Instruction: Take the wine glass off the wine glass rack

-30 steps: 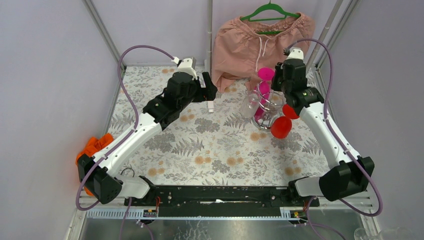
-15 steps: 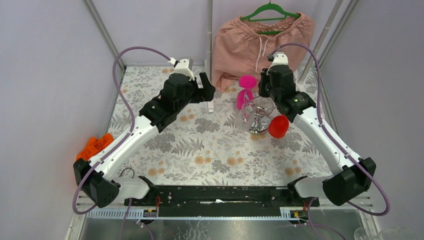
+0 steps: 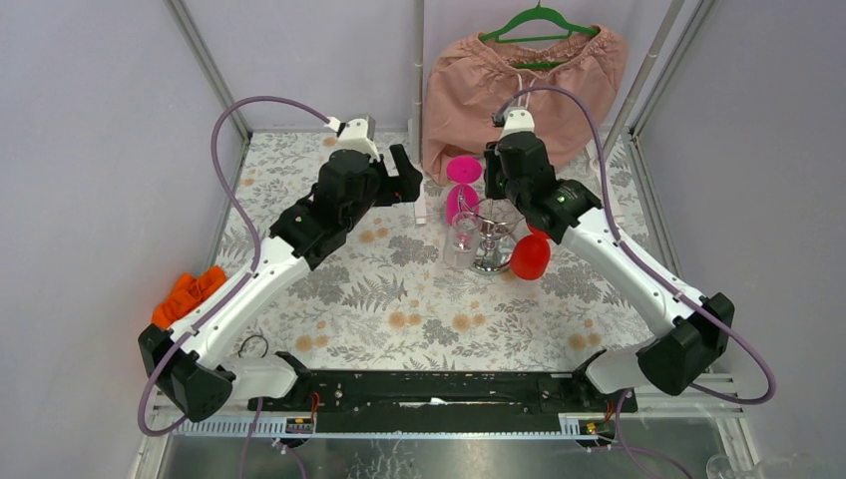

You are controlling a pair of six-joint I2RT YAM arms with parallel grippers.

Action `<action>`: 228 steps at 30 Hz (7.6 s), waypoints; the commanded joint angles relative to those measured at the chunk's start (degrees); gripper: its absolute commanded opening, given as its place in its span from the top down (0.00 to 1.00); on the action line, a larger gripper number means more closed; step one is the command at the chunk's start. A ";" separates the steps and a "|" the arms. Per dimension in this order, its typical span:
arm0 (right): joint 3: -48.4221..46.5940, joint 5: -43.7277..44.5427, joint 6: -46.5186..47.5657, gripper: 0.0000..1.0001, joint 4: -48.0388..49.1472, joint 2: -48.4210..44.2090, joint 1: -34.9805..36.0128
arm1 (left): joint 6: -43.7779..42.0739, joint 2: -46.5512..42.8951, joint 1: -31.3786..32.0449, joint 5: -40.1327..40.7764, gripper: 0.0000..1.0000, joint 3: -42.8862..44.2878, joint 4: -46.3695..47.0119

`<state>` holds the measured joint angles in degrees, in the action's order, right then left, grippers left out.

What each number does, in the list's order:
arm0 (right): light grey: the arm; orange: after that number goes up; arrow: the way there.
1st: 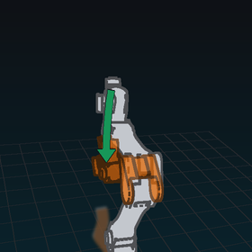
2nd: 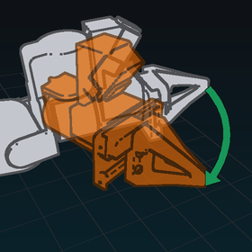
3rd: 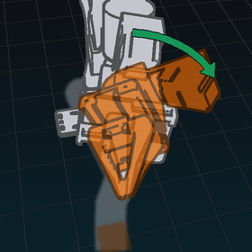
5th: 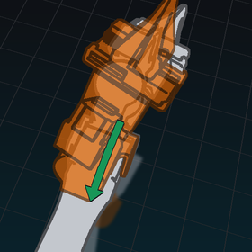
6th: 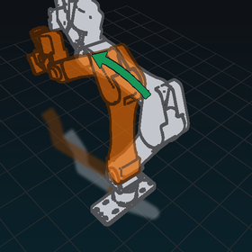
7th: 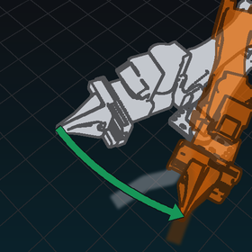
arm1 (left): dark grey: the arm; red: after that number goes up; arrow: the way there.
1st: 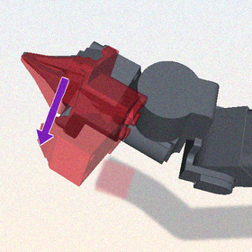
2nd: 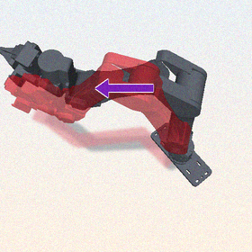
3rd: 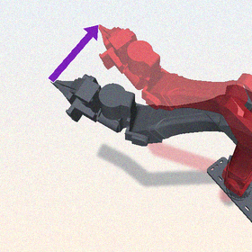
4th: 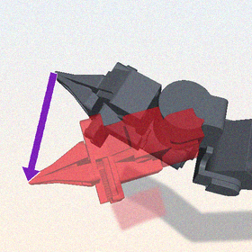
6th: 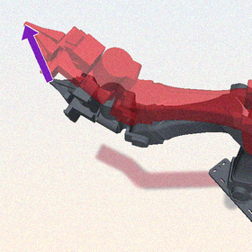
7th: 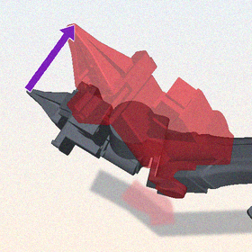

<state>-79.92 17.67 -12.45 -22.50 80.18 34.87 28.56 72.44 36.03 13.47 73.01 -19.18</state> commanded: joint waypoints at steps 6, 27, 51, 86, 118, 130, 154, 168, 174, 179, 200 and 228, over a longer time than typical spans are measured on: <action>-7.18 0.63 -2.66 1.00 2.48 5.05 6.68 | -1.34 -3.59 0.36 5.31 0.02 -1.10 -0.37; -14.73 3.44 -2.68 1.00 1.76 12.07 12.89 | -2.19 -6.34 -0.61 6.66 0.01 -2.33 -0.98; -11.92 7.72 -3.71 1.00 0.59 10.52 13.46 | -1.14 -6.44 -0.97 5.97 0.01 -2.25 -1.50; 1.61 20.94 -5.44 0.37 0.33 -7.87 13.36 | 4.78 -4.30 -5.98 -5.61 0.01 -1.26 -0.11; 15.17 34.81 -6.79 0.33 -0.41 -27.73 13.38 | 23.11 18.45 -27.51 -57.69 0.12 -6.99 38.83; 15.91 34.94 -7.33 0.34 0.14 -27.32 13.37 | 25.04 21.98 -27.42 -60.61 0.32 -8.31 43.14; 17.59 35.61 -7.42 0.34 1.13 -27.10 13.36 | 25.63 24.35 -24.44 -61.89 0.62 -7.68 44.23; 18.20 35.39 -7.51 0.34 1.66 -26.66 13.33 | 24.45 26.44 -24.43 -63.19 0.67 -3.66 42.57; 18.31 35.22 -7.62 0.34 1.92 -26.23 13.36 | 24.38 27.02 -24.52 -63.96 0.69 -2.54 41.82; 18.24 35.15 -7.49 0.34 2.08 -25.87 13.37 | 22.47 26.53 -24.61 -64.12 0.70 -1.37 38.91; 18.04 34.82 -7.57 0.33 2.40 -24.86 13.36 | 17.74 25.80 -28.40 -66.96 0.68 -0.95 32.98; 19.36 34.71 -8.55 0.33 2.72 -25.08 13.30 | 23.03 28.64 -29.96 -69.88 1.00 2.49 34.95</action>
<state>-60.75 50.50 -19.81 -21.93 55.46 47.86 50.30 99.20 6.87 -54.37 73.93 13.67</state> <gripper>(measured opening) 0.666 0.062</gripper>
